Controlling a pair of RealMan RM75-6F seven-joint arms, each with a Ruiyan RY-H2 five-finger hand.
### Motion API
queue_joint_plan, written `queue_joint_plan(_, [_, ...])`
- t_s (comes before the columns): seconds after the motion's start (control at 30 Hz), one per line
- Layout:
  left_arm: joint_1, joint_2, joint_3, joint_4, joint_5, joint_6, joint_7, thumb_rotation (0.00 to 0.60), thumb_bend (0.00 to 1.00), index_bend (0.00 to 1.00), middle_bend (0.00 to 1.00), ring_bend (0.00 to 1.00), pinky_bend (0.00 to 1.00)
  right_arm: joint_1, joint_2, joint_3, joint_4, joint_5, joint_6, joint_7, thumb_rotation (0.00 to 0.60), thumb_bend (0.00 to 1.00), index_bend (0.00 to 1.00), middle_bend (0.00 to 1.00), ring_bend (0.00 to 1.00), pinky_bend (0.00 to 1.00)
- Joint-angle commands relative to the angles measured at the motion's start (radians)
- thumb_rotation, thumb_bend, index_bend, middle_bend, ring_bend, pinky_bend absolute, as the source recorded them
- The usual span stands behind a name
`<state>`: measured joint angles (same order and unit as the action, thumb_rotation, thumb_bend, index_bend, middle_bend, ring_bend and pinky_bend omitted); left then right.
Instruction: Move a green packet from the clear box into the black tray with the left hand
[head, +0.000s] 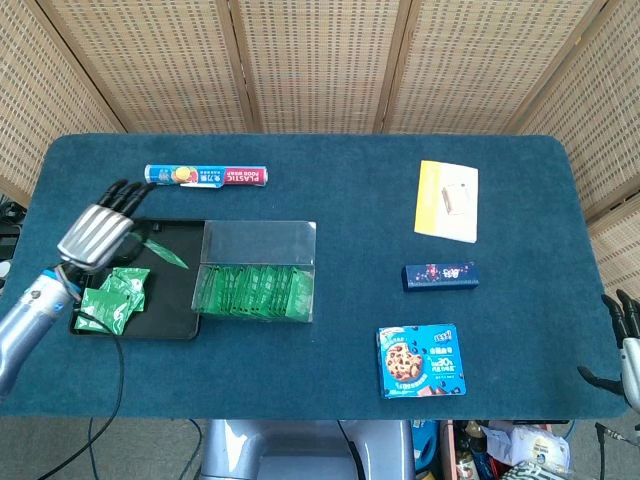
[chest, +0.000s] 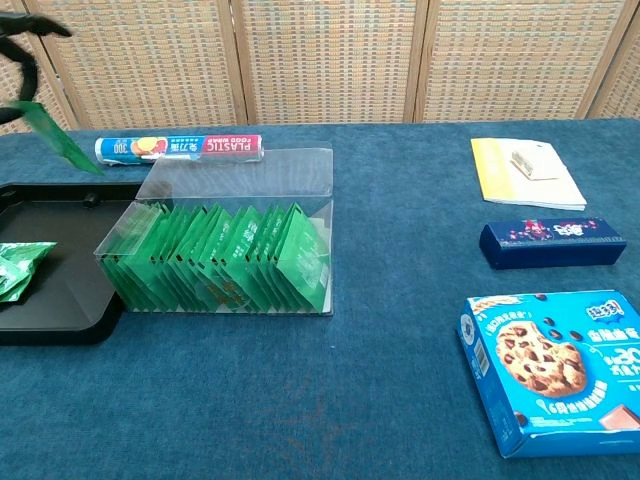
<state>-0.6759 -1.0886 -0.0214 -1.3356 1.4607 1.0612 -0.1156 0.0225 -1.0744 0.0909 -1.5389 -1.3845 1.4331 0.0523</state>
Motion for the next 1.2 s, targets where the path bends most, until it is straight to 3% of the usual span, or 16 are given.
queue_joint_plan(0.03, [0.043,-0.018,0.023,0.071,-0.027,0.0,-0.054,0.6,0.48,0.72,0.0,0.0,0.0,0.001,-0.001,-0.001,-0.001,-0.001,-0.002,-0.003,0.6,0.0,0.0,0.0,0.0,0.0])
queue_joint_plan(0.27, [0.08,-0.067,0.041,0.185,-0.059,-0.06,-0.137,0.6,0.48,0.72,0.0,0.0,0.0,0.005,-0.005,-0.003,-0.003,-0.004,-0.004,-0.015,0.6,0.0,0.0,0.0,0.0,0.0])
queue_joint_plan(0.33, [0.081,-0.07,0.048,0.2,-0.072,-0.104,-0.148,0.6,0.48,0.66,0.0,0.0,0.0,0.006,-0.007,-0.004,-0.003,-0.003,-0.006,-0.019,0.6,0.0,0.0,0.0,0.0,0.0])
queue_joint_plan(0.37, [0.08,-0.072,0.05,0.205,-0.078,-0.125,-0.15,0.6,0.48,0.57,0.0,0.0,0.0,0.007,-0.008,-0.005,-0.003,-0.002,-0.009,-0.02,0.6,0.0,0.0,0.0,0.0,0.0])
queue_joint_plan(0.43, [0.077,-0.073,0.05,0.206,-0.096,-0.169,-0.153,0.6,0.47,0.2,0.0,0.0,0.0,0.008,-0.009,-0.005,-0.002,0.0,-0.013,-0.024,0.6,0.0,0.0,0.0,0.0,0.0])
queue_joint_plan(0.5, [0.059,-0.07,0.044,0.188,-0.144,-0.258,-0.145,0.6,0.4,0.01,0.0,0.0,0.0,0.01,-0.011,-0.006,-0.001,0.002,-0.017,-0.028,0.6,0.0,0.0,0.0,0.0,0.0])
queue_joint_plan(0.6, [0.061,-0.069,0.018,0.162,-0.174,-0.251,-0.121,0.6,0.27,0.0,0.0,0.0,0.0,0.01,-0.012,-0.006,-0.001,0.003,-0.016,-0.029,0.6,0.0,0.0,0.0,0.0,0.0])
queue_joint_plan(0.77, [0.086,-0.05,-0.025,0.109,-0.193,-0.174,-0.111,0.6,0.25,0.0,0.0,0.0,0.0,0.01,-0.013,-0.006,-0.001,0.003,-0.015,-0.03,0.6,0.0,0.0,0.0,0.0,0.0])
queue_joint_plan(0.97, [0.16,-0.005,-0.087,-0.045,-0.237,-0.016,-0.118,0.6,0.21,0.0,0.0,0.0,0.0,0.009,-0.011,-0.007,-0.007,-0.007,-0.005,-0.033,0.6,0.0,0.0,0.0,0.0,0.0])
queue_joint_plan(1.07, [0.22,0.001,-0.078,-0.117,-0.234,0.066,-0.104,0.6,0.21,0.0,0.0,0.0,0.0,0.006,-0.009,-0.007,-0.012,-0.02,0.013,-0.029,0.6,0.0,0.0,0.0,0.0,0.0])
queue_joint_plan(1.2, [0.294,-0.008,-0.048,-0.183,-0.232,0.17,0.006,0.6,0.21,0.0,0.0,0.0,0.0,0.0,-0.015,-0.002,-0.007,-0.038,0.047,-0.035,0.6,0.0,0.0,0.0,0.0,0.0])
